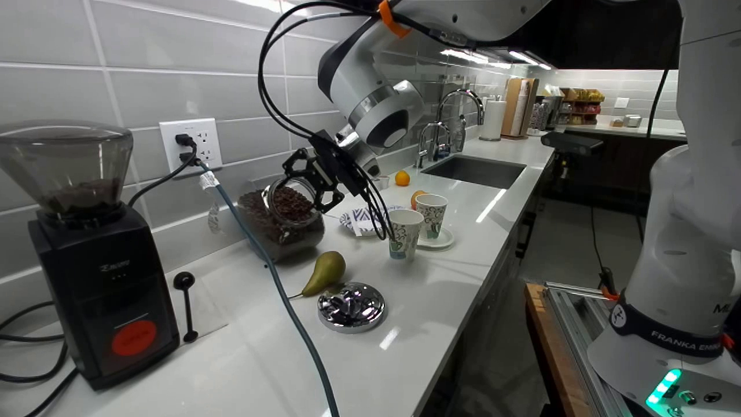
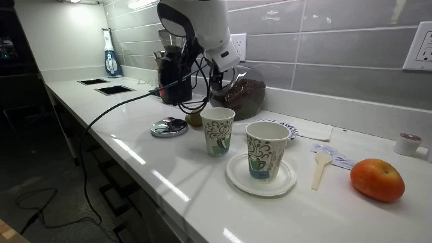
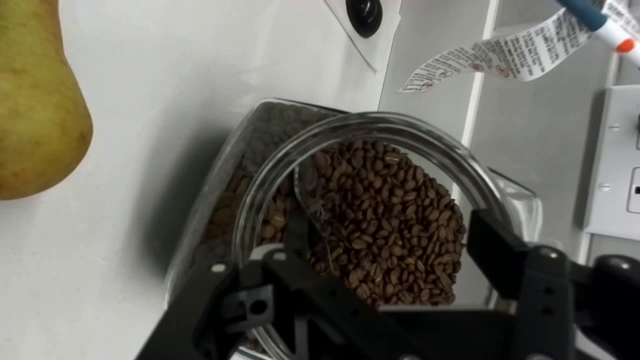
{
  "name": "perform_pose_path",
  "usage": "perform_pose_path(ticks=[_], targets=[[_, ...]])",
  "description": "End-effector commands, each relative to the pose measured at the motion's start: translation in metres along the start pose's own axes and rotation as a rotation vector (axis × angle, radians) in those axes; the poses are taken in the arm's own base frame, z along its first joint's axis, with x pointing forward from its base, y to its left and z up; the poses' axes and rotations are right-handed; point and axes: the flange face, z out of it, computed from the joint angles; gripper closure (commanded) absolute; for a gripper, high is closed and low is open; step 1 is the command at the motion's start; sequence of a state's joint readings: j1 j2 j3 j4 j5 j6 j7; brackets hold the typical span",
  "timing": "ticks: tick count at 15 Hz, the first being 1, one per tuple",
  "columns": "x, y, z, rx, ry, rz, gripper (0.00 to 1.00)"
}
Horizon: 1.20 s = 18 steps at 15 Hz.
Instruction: Lift and drop the spoon in the container
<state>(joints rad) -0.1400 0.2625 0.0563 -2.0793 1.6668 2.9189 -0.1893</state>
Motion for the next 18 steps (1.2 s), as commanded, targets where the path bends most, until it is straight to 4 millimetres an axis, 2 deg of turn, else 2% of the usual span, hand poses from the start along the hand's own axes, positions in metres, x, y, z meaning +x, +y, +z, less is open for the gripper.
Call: perform_pose_path(ticks=[1,5,8,10,11,12,13,16,18], targets=[[-0.010,-0.011,-0.025,0.030,0.007,-0.038,0.47],[-0.019,-0.011,-0.043,0.024,0.030,-0.064,0.76],[-0.031,0.003,-0.060,-0.023,0.091,-0.085,0.96],[-0.042,0.017,-0.075,-0.061,0.134,-0.136,1.00],[-0.046,0.025,-0.084,-0.086,0.168,-0.181,0.67],[-0.050,0.038,-0.092,-0.116,0.176,-0.223,0.71],[-0.056,0.049,-0.102,-0.142,0.209,-0.277,0.69],[-0.061,0.097,-0.121,-0.240,0.239,-0.415,0.50],[-0.065,0.132,-0.123,-0.316,0.197,-0.485,0.36]])
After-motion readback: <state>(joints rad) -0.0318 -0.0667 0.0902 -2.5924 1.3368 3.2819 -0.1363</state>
